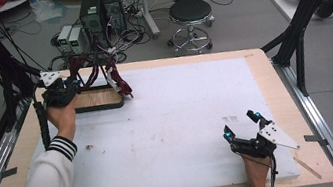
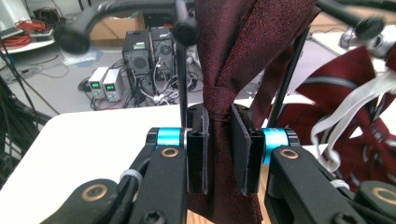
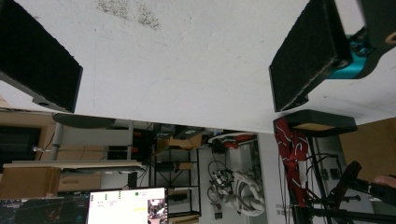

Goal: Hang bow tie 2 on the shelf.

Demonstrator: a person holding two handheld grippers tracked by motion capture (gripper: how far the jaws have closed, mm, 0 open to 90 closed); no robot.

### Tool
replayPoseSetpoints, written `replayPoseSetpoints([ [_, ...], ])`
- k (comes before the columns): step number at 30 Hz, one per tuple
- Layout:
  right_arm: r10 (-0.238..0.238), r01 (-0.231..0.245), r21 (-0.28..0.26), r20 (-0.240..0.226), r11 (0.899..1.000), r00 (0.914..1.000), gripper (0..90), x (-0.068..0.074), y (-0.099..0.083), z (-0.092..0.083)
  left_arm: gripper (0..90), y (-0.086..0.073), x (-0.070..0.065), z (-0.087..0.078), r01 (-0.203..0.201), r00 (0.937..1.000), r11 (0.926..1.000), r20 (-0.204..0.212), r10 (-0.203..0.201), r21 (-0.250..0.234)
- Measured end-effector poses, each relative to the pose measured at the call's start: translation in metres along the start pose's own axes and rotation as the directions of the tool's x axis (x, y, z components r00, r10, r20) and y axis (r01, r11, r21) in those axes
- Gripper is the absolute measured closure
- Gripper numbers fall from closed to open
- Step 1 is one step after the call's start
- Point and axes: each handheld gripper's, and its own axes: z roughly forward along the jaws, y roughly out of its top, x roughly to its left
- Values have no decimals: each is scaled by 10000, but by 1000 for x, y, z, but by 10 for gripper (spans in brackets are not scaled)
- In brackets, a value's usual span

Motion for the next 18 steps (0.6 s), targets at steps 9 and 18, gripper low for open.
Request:
replayPoseSetpoints([
  [9,-30,30,-7,4,10000,10000,17,0,0,0,772,-10,7,2,44,10000,9988,-43,-42,498],
  [18,-44,44,-7,-1,10000,10000,18,0,0,0,770,-16,9,5,-68,10000,9967,74,62,803],
])
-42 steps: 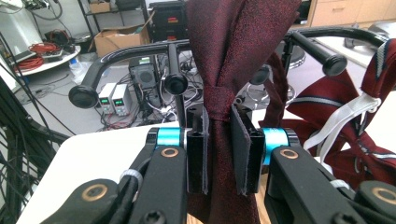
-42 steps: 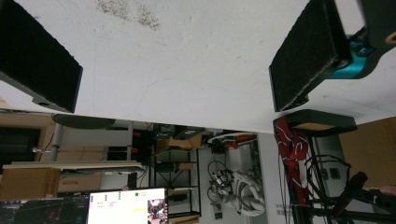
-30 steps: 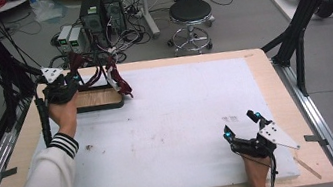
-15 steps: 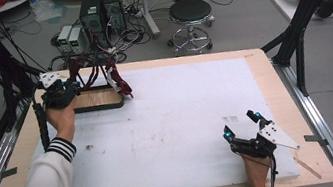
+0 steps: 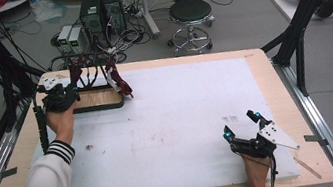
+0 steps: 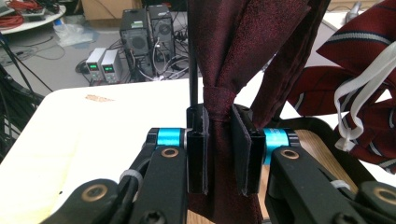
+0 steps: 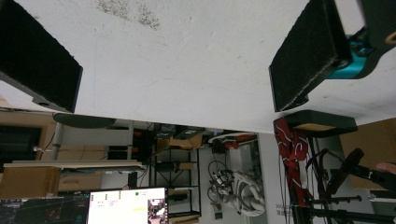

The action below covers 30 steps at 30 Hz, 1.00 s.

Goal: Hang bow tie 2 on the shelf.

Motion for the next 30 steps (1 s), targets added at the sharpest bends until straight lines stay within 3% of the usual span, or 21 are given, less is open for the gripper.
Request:
replayPoseSetpoints([
  [10,-7,7,-12,-39,10000,10000,17,-1,0,1,726,0,4,-3,-315,9992,9994,255,312,129],
  [12,-17,16,-30,-48,10000,10000,17,-1,0,0,648,-1,4,-3,-432,9986,9989,319,426,184],
  [14,-2,2,-14,-62,10000,10000,17,0,0,0,514,-1,4,-1,-519,9980,9985,359,513,150],
  [16,-7,7,-11,-78,10000,10000,17,0,0,0,422,-2,6,0,-421,9966,9990,715,408,173],
  [19,-6,5,-16,-97,10000,10000,17,0,0,0,324,-4,5,0,-665,9906,9974,1218,625,289],
  [21,-4,4,-12,-96,10000,10000,17,0,0,0,296,-5,4,-4,-953,9854,9954,1409,953,-72],
  [27,-28,28,13,-115,10000,9999,17,0,0,0,195,-7,5,-18,-1089,9722,9909,1994,1227,-788],
  [30,-75,75,-10,-122,10000,9999,17,0,0,0,170,-12,7,-27,-1052,9620,9867,2389,1326,-1237],
])
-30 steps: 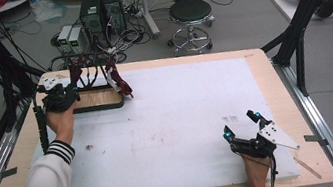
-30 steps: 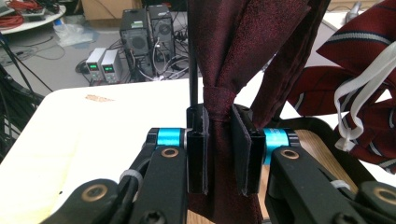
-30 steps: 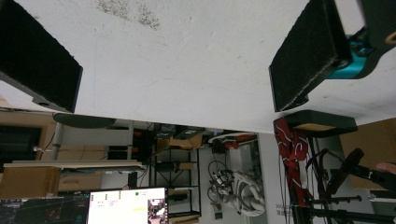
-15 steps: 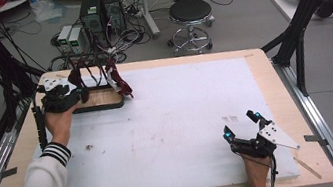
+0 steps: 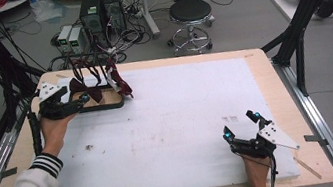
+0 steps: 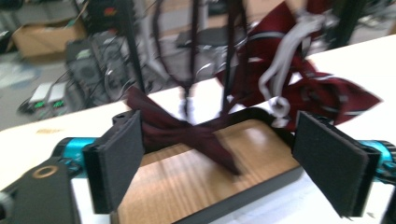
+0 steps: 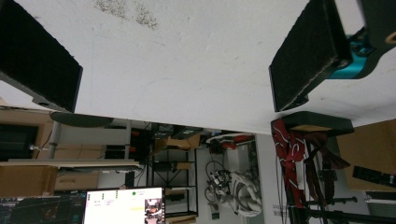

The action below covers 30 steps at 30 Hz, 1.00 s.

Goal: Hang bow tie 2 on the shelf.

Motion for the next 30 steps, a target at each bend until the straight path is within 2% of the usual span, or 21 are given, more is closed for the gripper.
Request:
replayPoseSetpoints([
  [5,22,-22,8,19,10000,10000,17,0,0,0,153,-13,-5,-21,14,9953,9957,963,76,-925],
  [9,-69,70,-12,72,10000,10000,17,1,0,0,151,-26,-14,-39,-247,9846,9889,1679,495,-1467],
  [15,-104,104,-13,115,9999,9999,17,1,0,0,148,-48,-25,-64,-29,9726,9745,2259,549,-2243],
  [17,-100,100,15,122,9999,9999,18,2,0,0,139,-55,-29,-72,-111,9714,9692,2271,688,-2461],
  [20,-109,109,16,143,9999,9998,17,2,0,0,139,-68,-32,-82,4,9722,9666,2263,596,-2563],
  [23,-131,130,19,177,9999,9998,18,2,0,0,139,-81,-33,-91,-150,9751,9618,2090,746,-2734],
  [25,-83,83,23,197,10000,9998,17,2,0,0,139,-88,-32,-96,-87,9747,9586,2118,717,-2847],
  [28,-117,116,51,207,9999,9997,17,2,0,0,140,-95,-31,-103,-19,9784,9508,1960,658,-3097],
  [30,-142,141,39,215,9999,9997,17,2,0,0,140,-99,-31,-107,31,9813,9487,1837,580,-3162],
])
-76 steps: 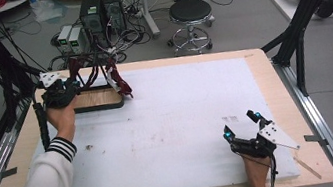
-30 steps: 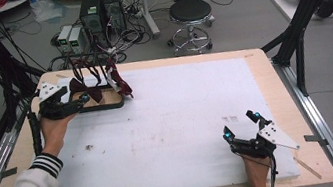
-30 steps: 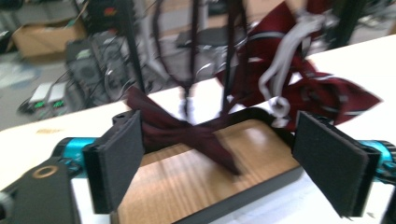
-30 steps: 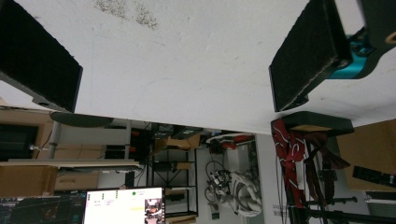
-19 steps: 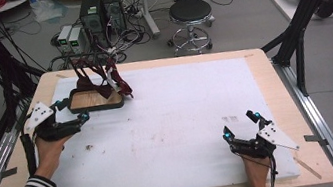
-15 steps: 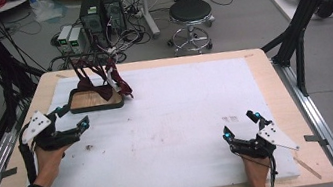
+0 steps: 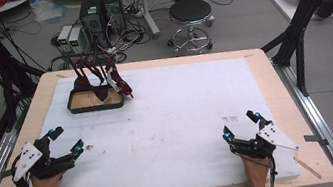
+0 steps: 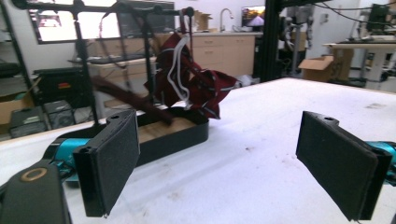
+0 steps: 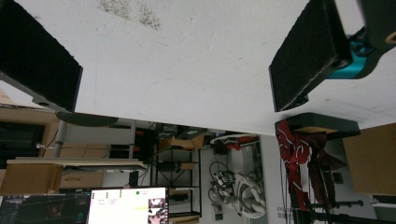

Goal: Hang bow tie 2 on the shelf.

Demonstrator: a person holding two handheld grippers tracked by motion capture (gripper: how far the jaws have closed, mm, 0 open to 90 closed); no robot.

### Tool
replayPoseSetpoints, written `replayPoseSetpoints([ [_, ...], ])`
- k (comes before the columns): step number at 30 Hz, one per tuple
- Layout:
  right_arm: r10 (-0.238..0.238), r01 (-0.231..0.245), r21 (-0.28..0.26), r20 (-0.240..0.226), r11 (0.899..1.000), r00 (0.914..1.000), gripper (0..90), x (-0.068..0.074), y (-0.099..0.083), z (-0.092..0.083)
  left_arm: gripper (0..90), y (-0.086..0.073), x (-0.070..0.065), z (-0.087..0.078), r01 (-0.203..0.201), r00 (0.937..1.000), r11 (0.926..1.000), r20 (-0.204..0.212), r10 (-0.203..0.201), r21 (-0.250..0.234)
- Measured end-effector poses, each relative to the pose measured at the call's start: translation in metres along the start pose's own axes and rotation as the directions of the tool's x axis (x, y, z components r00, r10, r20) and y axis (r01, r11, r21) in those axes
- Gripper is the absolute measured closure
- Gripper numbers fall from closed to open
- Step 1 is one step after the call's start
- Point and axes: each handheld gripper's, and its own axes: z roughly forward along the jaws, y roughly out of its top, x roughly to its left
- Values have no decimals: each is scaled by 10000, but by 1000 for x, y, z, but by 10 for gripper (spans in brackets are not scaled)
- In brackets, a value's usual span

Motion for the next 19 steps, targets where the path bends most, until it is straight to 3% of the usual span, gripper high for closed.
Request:
replayPoseSetpoints([
  [7,-29,29,5,9,10000,10000,17,0,0,0,146,-11,-3,-13,174,9994,9990,-283,-186,-412],
  [19,-28,28,26,15,10000,10000,18,0,0,0,150,-13,-2,-13,251,9991,9990,-330,-264,-377],
])
